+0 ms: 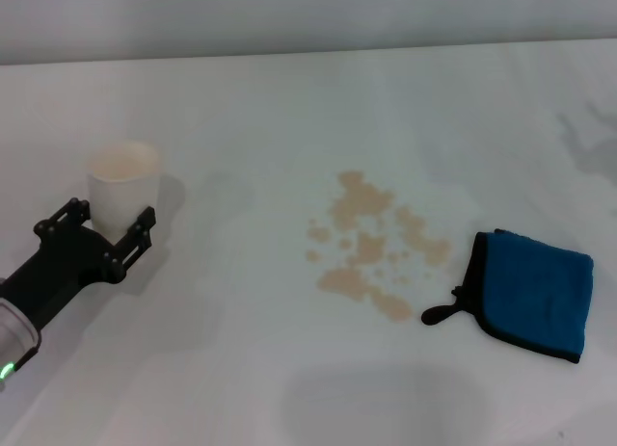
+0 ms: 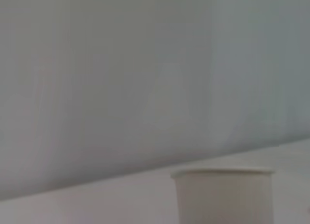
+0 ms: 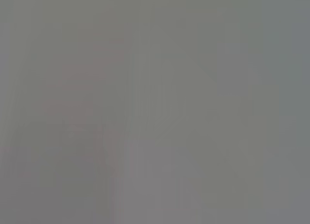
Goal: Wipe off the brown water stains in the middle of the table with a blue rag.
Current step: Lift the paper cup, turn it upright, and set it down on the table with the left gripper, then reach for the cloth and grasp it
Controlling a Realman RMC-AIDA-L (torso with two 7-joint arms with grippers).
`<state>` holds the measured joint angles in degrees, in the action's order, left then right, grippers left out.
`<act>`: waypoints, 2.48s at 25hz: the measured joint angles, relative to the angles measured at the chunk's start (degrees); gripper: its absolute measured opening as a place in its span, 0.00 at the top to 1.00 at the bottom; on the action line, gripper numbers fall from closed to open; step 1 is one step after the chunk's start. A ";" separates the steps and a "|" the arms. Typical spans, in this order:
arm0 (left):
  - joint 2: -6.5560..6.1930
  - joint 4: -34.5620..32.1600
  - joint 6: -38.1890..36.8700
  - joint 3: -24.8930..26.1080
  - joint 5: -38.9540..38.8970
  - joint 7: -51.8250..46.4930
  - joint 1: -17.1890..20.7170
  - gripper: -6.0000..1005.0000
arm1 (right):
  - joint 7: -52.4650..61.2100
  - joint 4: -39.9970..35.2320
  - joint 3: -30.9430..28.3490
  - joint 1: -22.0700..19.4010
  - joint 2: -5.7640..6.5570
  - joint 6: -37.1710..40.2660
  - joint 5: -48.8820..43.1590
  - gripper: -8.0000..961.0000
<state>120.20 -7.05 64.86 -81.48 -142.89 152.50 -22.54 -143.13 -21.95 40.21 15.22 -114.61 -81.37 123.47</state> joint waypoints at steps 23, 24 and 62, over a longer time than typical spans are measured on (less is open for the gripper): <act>-0.14 1.07 -7.34 -2.77 0.02 0.33 -1.10 0.39 | 1.95 -2.58 -0.05 1.17 0.00 2.33 0.42 0.50; -0.14 1.07 -7.39 -2.90 -0.01 0.34 -1.05 0.39 | 1.86 -2.59 -0.08 1.24 0.00 2.59 0.58 0.50; -0.49 0.53 -3.13 -4.74 -2.08 0.60 4.88 0.12 | 1.34 -6.48 -0.66 3.55 0.87 9.27 0.56 0.50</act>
<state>119.71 -6.51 61.73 -86.21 -144.97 153.10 -17.66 -141.79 -28.43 39.54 18.77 -113.75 -72.10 124.03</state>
